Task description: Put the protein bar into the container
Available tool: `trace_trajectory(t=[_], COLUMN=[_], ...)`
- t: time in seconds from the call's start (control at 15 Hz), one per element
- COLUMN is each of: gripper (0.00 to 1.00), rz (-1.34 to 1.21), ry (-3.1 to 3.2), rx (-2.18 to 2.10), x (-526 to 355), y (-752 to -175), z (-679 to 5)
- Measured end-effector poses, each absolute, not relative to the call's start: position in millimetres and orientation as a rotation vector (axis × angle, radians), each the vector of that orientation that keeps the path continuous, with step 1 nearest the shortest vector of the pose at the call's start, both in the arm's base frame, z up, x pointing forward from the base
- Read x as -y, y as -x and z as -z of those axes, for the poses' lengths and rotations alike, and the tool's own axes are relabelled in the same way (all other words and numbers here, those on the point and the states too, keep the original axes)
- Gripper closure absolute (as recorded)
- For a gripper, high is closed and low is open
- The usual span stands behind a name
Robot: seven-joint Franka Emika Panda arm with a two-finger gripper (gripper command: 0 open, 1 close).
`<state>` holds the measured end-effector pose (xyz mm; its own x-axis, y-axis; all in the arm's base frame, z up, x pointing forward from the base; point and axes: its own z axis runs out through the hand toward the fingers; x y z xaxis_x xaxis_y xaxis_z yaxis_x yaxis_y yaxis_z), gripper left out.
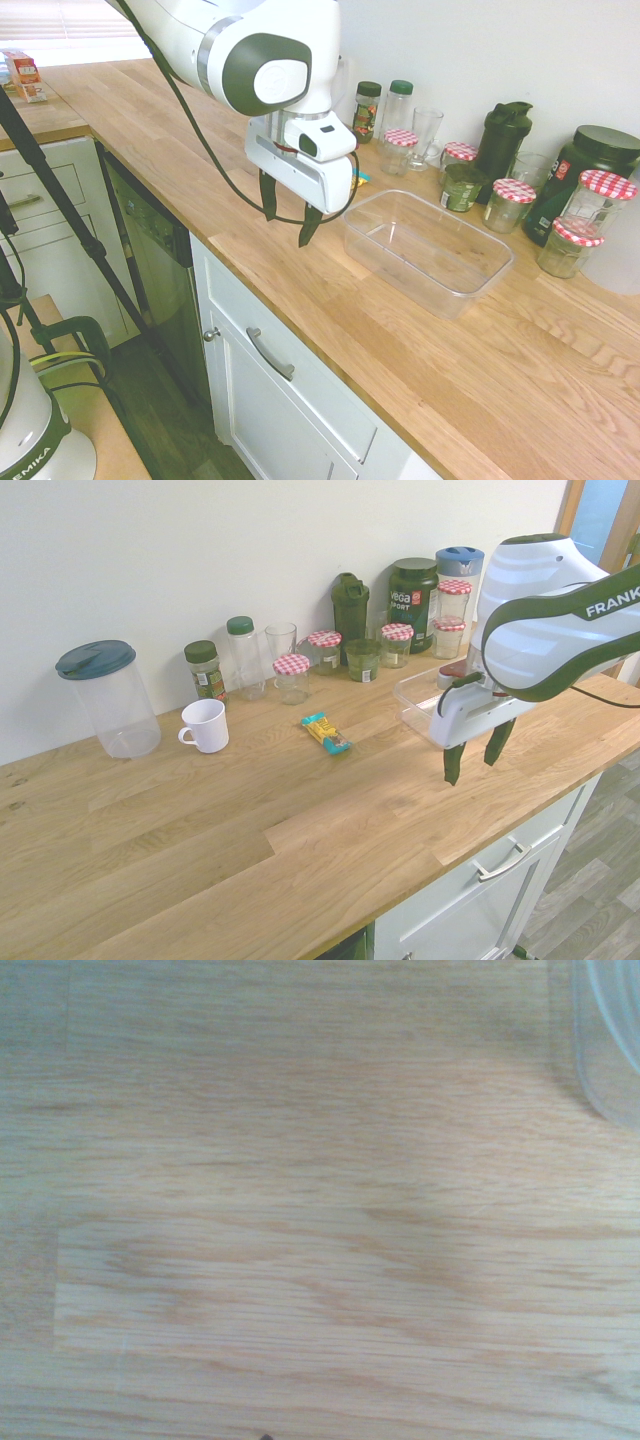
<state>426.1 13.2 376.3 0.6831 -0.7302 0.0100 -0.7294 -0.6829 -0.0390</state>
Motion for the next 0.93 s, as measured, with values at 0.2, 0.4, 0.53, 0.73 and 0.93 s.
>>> trace_trajectory(t=[0.2,0.4,0.53,0.73,0.93], gripper=[0.0,0.0,0.0,0.0,0.0], rz=[0.055,0.147,0.198,0.268,0.286], ry=[2.851,2.86,2.873,2.887,2.862], rx=[-1.287,-1.315,-1.298,-1.267,-1.302], x=[-12,-22,-44,-90,-123], y=[-427,-440,-449,-457,-478], z=[-377,-400,-420,-446,-449])
